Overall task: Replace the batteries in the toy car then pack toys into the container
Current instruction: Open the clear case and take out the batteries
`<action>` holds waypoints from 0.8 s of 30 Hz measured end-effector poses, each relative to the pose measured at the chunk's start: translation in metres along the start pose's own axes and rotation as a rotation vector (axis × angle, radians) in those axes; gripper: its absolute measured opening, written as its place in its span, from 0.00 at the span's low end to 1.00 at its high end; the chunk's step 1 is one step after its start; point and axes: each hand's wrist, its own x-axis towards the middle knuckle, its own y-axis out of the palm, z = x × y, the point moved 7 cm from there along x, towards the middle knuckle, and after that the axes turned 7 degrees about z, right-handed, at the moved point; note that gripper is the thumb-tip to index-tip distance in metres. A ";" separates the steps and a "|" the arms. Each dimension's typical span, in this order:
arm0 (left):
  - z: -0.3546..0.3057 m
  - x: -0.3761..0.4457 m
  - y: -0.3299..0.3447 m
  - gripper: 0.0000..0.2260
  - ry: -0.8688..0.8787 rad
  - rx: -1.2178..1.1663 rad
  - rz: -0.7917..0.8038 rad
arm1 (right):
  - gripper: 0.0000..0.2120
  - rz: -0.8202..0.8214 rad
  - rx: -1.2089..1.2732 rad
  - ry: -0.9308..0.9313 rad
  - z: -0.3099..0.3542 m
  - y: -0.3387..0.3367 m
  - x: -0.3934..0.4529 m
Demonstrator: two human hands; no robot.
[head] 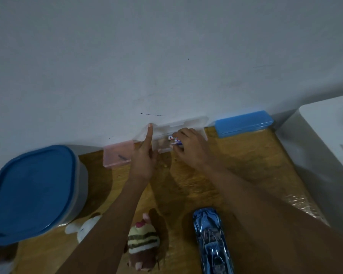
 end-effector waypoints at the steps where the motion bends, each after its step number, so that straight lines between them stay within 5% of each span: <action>1: 0.001 0.000 0.000 0.41 0.001 -0.008 0.000 | 0.18 0.015 -0.012 -0.012 0.000 0.003 0.001; 24: 0.011 0.002 0.006 0.46 0.000 -0.129 -0.054 | 0.22 0.106 -0.258 -0.085 0.005 0.021 0.000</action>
